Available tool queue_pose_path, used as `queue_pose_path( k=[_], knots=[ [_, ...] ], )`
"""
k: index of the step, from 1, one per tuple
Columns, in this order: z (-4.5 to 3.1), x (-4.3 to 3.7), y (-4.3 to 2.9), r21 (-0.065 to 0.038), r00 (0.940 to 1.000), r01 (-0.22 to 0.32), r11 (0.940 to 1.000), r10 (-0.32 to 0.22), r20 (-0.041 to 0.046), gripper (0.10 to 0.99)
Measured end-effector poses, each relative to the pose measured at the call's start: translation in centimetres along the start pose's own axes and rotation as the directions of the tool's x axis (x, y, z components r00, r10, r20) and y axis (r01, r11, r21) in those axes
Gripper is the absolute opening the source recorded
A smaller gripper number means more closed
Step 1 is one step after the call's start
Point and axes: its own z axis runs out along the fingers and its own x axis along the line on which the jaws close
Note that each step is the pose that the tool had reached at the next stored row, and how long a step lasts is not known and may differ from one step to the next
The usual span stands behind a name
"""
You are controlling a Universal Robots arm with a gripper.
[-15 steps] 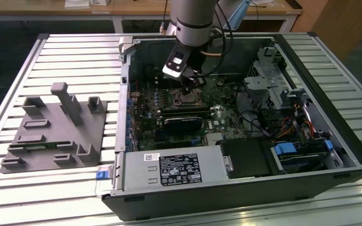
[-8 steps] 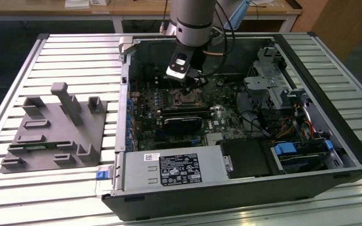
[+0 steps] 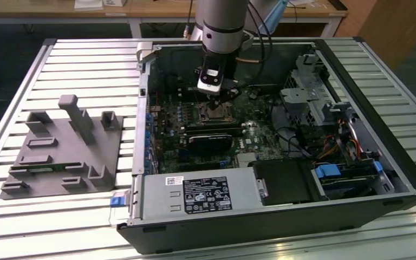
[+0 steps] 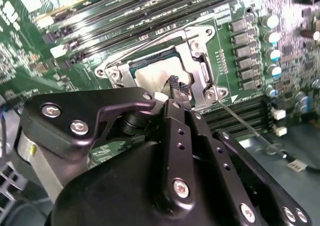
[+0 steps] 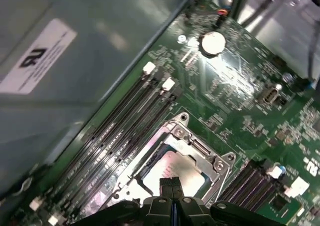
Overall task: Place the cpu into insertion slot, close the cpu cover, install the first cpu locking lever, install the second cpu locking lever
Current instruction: 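Close the cpu cover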
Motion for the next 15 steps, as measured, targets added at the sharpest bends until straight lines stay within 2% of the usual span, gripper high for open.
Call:
queue_pose_path(
  k=[4, 7, 10, 15],
  knots=[
    [0.03, 0.0, 0.0, 0.0, 0.9973, 0.073, 0.9973, -0.073, 0.0005, 0.106],
    [0.05, 0.0, 0.0, 0.001, 0.9919, 0.127, 0.9919, -0.127, 0.001, 0.106],
    [0.08, 0.0, 0.0, 0.001, 0.9834, 0.182, 0.9834, -0.182, 0.0013, 0.106],
    [0.12, 0.0, 0.0, 0.001, 0.9645, 0.264, 0.9645, -0.264, 0.0027, 0.106]
  ],
)
